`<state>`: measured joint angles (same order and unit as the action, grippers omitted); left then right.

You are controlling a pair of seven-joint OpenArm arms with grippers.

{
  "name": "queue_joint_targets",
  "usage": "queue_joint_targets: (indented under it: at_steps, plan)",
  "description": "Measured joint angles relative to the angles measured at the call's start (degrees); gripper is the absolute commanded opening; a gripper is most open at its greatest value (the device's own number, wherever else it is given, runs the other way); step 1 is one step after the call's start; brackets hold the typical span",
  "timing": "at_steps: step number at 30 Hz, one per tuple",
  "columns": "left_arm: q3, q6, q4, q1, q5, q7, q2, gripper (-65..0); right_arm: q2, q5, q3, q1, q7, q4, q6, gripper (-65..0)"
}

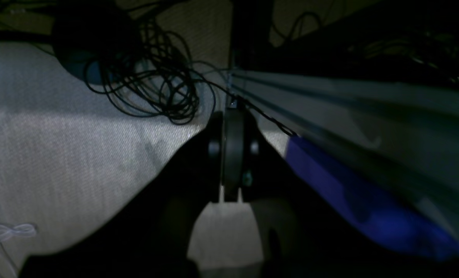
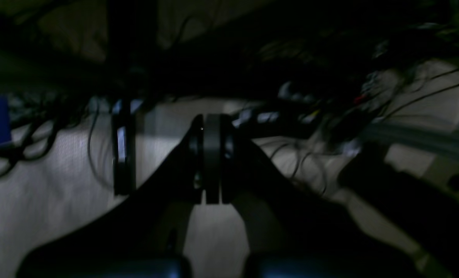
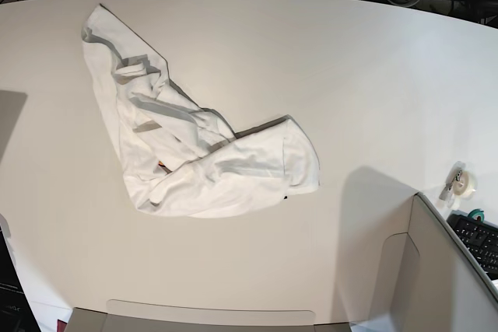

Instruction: Layout the t-shirt on the table in an organized manner, then fold the t-shirt properly

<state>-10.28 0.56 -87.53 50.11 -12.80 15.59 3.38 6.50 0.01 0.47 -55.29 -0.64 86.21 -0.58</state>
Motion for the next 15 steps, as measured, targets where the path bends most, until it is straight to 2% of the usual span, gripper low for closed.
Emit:
queue_joint_targets:
  at_steps: [5, 10, 15]
  plan:
    - [-3.3, 0.1, -11.4, 5.0, -0.5, 1.3, 3.9, -65.0, -0.9, 0.0, 2.1, -4.5, -0.4, 10.1, 0.7, -65.0]
    - [-7.2, -0.3, -22.7, 6.6, -0.5, 1.1, 10.2, -65.0, -0.7, 0.0, 7.1, -6.3, -0.7, 20.6, 0.2, -65.0]
    - [-8.6, 0.0, -30.1, 5.0, -0.3, 7.0, 14.3, -65.0, -1.2, 0.0, 11.4, -5.3, -1.0, 26.9, 0.5, -65.0]
